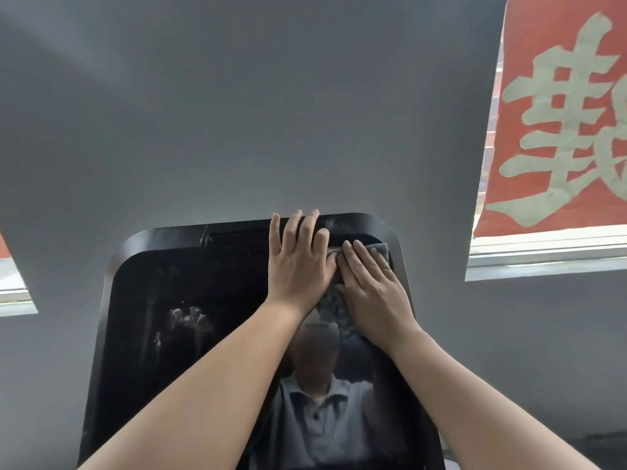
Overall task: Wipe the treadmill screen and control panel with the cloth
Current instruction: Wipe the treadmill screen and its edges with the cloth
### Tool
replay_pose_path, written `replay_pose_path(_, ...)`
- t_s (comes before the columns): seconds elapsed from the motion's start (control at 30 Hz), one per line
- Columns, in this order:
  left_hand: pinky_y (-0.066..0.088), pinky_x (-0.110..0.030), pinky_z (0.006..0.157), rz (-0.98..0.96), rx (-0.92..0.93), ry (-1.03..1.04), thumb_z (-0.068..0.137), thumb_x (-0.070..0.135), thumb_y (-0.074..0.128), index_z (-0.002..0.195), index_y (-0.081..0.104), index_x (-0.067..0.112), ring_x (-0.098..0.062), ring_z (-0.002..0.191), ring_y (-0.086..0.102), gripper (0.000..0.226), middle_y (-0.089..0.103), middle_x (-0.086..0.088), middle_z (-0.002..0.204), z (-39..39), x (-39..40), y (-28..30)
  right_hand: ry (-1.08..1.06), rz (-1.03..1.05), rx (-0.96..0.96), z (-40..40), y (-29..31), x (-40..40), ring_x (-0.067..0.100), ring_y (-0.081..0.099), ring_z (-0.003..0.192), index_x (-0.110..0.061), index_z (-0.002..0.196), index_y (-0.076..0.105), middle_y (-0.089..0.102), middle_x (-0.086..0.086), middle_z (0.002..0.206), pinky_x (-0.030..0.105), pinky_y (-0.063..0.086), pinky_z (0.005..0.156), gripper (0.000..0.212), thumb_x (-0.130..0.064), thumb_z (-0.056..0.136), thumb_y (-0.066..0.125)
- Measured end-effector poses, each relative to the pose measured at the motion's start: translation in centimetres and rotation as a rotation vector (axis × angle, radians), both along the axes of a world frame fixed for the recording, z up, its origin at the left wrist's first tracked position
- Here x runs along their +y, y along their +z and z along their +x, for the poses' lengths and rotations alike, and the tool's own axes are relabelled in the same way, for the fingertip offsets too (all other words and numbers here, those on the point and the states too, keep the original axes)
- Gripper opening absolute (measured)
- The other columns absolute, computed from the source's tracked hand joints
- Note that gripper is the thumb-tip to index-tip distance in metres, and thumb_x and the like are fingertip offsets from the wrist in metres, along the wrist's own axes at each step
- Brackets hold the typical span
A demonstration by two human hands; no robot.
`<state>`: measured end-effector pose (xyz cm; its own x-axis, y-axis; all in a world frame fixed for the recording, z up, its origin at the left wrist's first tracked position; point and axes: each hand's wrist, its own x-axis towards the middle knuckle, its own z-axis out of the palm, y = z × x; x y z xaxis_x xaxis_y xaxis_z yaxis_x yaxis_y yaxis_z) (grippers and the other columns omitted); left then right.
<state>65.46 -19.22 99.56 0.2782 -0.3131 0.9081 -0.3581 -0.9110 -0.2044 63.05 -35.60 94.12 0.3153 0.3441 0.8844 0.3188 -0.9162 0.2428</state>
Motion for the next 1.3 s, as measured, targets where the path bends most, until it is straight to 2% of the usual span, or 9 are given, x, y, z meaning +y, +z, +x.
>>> replay_pose_path(0.23, 0.020, -0.060, 0.121, 0.076, 0.073, 0.062, 0.093, 0.042, 0.062, 0.122, 0.057, 0.007, -0.039, 0.138, 0.043, 0.045, 0.051, -0.017, 0.144, -0.6, 3.8, 0.3, 0.039, -0.028, -0.034, -0.2, -1.4, -1.2, 0.032, 0.043, 0.141, 0.000, 0.133, 0.061, 0.053, 0.016, 0.146, 0.047, 0.041, 0.113, 0.037, -0.016, 0.099, 0.061)
replay_pose_path(0.33, 0.020, -0.059, 0.121, 0.147, 0.137, 0.127, 0.100, 0.054, 0.043, 0.138, 0.050, 0.007, -0.039, 0.145, 0.035, 0.062, 0.043, -0.017, 0.153, -0.3, 6.0, 0.5, 0.004, 0.002, 0.007, -0.3, -1.5, -0.8, 0.032, 0.042, 0.142, 0.001, 0.136, 0.058, 0.049, 0.018, 0.149, 0.049, 0.042, 0.111, 0.039, -0.021, 0.105, 0.051)
replay_pose_path(0.47, 0.006, -0.054, 0.125, 0.279, 0.302, 0.218, 0.095, 0.076, 0.010, 0.160, 0.015, 0.011, -0.033, 0.156, 0.006, 0.092, 0.012, -0.013, 0.169, -0.2, 7.4, 0.8, -0.083, 0.032, 0.152, -0.7, -0.9, 0.4, 0.032, 0.027, 0.150, -0.003, 0.149, 0.042, 0.034, 0.016, 0.159, 0.049, 0.029, 0.120, 0.060, -0.044, 0.107, 0.033)
replay_pose_path(0.53, -0.006, -0.051, 0.125, 0.325, 0.365, 0.240, 0.090, 0.080, -0.002, 0.160, -0.006, 0.015, -0.028, 0.156, -0.011, 0.095, -0.006, -0.009, 0.170, 0.1, 7.6, 1.1, -0.132, 0.017, 0.221, -0.7, -0.7, 0.8, 0.031, 0.018, 0.153, -0.005, 0.153, 0.035, 0.025, 0.016, 0.163, 0.048, 0.022, 0.122, 0.068, -0.053, 0.106, 0.023)
replay_pose_path(0.6, -0.012, -0.049, 0.124, 0.339, 0.408, 0.251, 0.087, 0.081, -0.008, 0.159, -0.015, 0.018, -0.025, 0.155, -0.018, 0.096, -0.014, -0.006, 0.169, 0.2, 7.5, 1.5, -0.177, 0.011, 0.290, -0.6, -0.6, 1.0, 0.030, 0.010, 0.154, -0.007, 0.155, 0.030, 0.017, 0.014, 0.166, 0.048, 0.017, 0.123, 0.074, -0.058, 0.105, 0.013)
replay_pose_path(0.8, -0.006, -0.049, 0.124, 0.346, 0.445, 0.269, 0.084, 0.081, -0.012, 0.161, -0.007, 0.018, -0.025, 0.156, -0.004, 0.099, 0.001, -0.004, 0.170, 0.2, 7.2, 1.7, -0.193, 0.021, 0.385, -2.4, -1.9, 1.6, 0.026, 0.002, 0.155, -0.011, 0.158, 0.019, 0.010, 0.010, 0.167, 0.048, 0.010, 0.122, 0.083, -0.070, 0.101, 0.015)
replay_pose_path(0.97, -0.008, -0.048, 0.123, 0.343, 0.456, 0.245, 0.084, 0.081, -0.011, 0.161, -0.005, 0.018, -0.025, 0.156, -0.001, 0.100, 0.003, -0.004, 0.170, 0.1, 7.3, 1.7, -0.189, -0.010, 0.395, -7.0, -7.3, 1.5, 0.030, 0.010, 0.154, -0.008, 0.157, 0.024, 0.014, 0.012, 0.167, 0.051, 0.018, 0.118, 0.087, -0.072, 0.099, 0.023)
replay_pose_path(1.2, -0.016, -0.045, 0.122, 0.324, 0.546, 0.204, 0.076, 0.082, -0.019, 0.159, -0.018, 0.023, -0.020, 0.154, -0.018, 0.102, -0.013, 0.000, 0.168, -0.1, 7.3, 2.2, -0.228, 0.050, 0.430, -1.0, -0.2, 2.6, 0.026, -0.001, 0.155, -0.011, 0.158, 0.019, 0.005, 0.009, 0.168, 0.047, 0.005, 0.122, 0.089, -0.075, 0.098, 0.011)
replay_pose_path(1.3, -0.018, -0.044, 0.122, 0.326, 0.580, 0.187, 0.074, 0.084, -0.018, 0.159, -0.018, 0.024, -0.018, 0.153, -0.021, 0.104, -0.016, 0.002, 0.168, -0.3, 7.3, 2.6, -0.222, 0.078, 0.469, -2.3, -1.6, 2.4, 0.024, -0.007, 0.155, -0.011, 0.159, 0.012, 0.001, 0.008, 0.168, 0.047, 0.006, 0.123, 0.090, -0.076, 0.097, 0.010)
